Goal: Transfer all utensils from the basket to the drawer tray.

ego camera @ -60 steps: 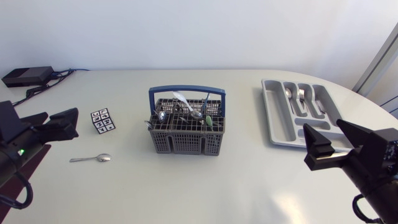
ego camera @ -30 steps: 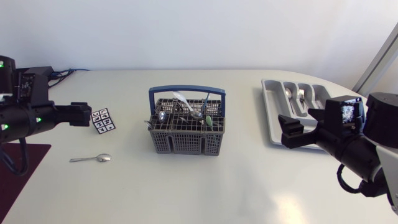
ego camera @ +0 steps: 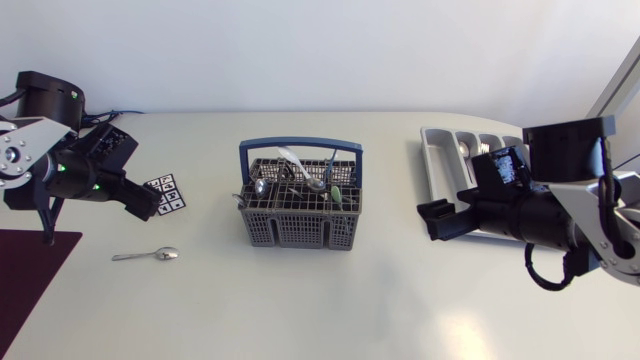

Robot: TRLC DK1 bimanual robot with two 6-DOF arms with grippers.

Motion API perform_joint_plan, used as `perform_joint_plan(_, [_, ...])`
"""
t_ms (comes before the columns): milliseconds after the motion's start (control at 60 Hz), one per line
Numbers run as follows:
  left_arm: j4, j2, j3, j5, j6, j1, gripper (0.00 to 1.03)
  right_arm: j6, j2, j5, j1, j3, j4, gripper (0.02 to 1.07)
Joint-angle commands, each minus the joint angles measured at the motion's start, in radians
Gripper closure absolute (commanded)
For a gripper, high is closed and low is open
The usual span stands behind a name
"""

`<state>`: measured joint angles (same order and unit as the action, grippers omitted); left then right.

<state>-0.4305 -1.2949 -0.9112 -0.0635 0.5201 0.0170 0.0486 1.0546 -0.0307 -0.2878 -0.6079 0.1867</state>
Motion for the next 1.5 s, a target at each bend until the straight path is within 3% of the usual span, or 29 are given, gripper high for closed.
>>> perform_joint_plan(0, [-0.037, -0.055, -0.052, 0.028, 0.143, 0.021, 0.08, -0.012, 0.041, -0.041, 0.010, -0.041, 0.040, 0.07])
perform_joint_plan(217, [-0.051, -0.181, -0.080, 0.065, 0.434, 0.095, 0.08, 0.201, 0.099, -0.086, -0.011, -0.072, 0.154, 0.07])
perform_joint_plan(367, [-0.050, -0.300, -0.094, 0.083, 0.615, 0.144, 0.10, 0.246, 0.133, -0.196, -0.011, -0.070, 0.178, 0.07])
perform_joint_plan(683, [-0.082, -0.428, -0.071, 0.105, 0.831, 0.159, 0.14, 0.287, 0.156, -0.212, -0.047, -0.061, 0.189, 0.07])
perform_joint_plan(833, [-0.215, -0.501, -0.127, 0.131, 0.911, 0.184, 0.27, 0.287, 0.173, -0.212, -0.047, -0.059, 0.186, 0.07])
perform_joint_plan(1100, [-0.255, -0.572, -0.195, 0.137, 0.937, 0.195, 0.41, 0.287, 0.171, -0.212, -0.060, -0.049, 0.186, 0.07])
perform_joint_plan(1183, [-0.315, -0.596, -0.236, 0.156, 0.951, 0.196, 0.44, 0.287, 0.171, -0.212, -0.060, -0.046, 0.183, 0.07])
perform_joint_plan(1367, [-0.573, -0.681, -0.387, 0.220, 0.992, 0.204, 0.76, 0.287, 0.163, -0.209, -0.060, -0.041, 0.183, 0.07])
perform_joint_plan(1483, [-0.597, -0.695, -0.385, 0.226, 1.005, 0.198, 0.85, 0.287, 0.162, -0.207, -0.060, -0.036, 0.183, 0.07])
